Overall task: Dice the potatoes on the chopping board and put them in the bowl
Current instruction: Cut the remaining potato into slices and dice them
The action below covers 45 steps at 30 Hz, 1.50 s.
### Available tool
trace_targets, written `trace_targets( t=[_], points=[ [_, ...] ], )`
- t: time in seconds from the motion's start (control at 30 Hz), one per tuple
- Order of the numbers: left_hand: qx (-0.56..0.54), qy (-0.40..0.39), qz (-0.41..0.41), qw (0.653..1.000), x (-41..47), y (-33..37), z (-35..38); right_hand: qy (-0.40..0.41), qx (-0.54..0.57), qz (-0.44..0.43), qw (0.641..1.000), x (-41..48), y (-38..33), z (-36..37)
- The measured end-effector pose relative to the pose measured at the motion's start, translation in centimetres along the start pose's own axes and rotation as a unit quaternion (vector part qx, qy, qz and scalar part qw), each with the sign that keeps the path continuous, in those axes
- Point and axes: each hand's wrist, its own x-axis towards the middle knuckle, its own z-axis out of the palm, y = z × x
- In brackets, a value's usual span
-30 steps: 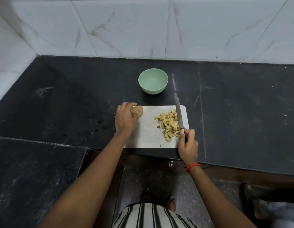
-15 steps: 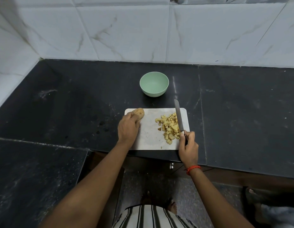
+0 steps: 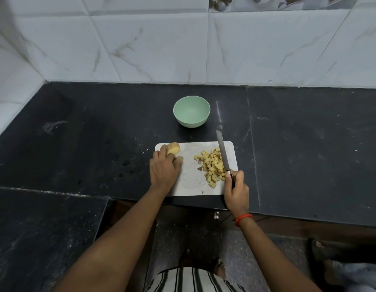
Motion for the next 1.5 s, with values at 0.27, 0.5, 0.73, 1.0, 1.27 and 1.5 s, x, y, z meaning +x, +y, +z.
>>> trace_targets(
  t=[0.27, 0.5, 0.73, 1.0, 1.27, 1.5],
  points=[
    [-0.003, 0.019, -0.011, 1.0, -1.1, 0.2, 1.1, -0.003, 0.0, 0.002, 1.0, 0.0, 0.2, 0.1],
    [-0.121, -0.081, -0.041, 0.988, -2.0, 0.0, 0.3, -0.005, -0.004, 0.001, 1.0, 0.0, 0.2, 0.0],
    [-0.25, -0.114, -0.071, 0.959, -4.0, 0.6, -0.2, -0.004, -0.001, -0.012, 1.0, 0.0, 0.0, -0.1],
    [-0.101, -0.322, 0.157, 0.928, -1.1, -1.1, -1.3, -0.007, -0.007, -0.004, 1.0, -0.1, 0.0, -0.1],
    [-0.139, -0.163, 0.09, 0.973, -2.3, 0.0, -0.2, -0.006, -0.024, -0.008, 1.0, -0.1, 0.2, 0.1],
    [-0.158, -0.056, 0.056, 0.984, -5.1, 0.1, 1.7, -0.014, -0.048, -0.017, 0.999, 0.1, 0.6, 0.4]
  ],
)
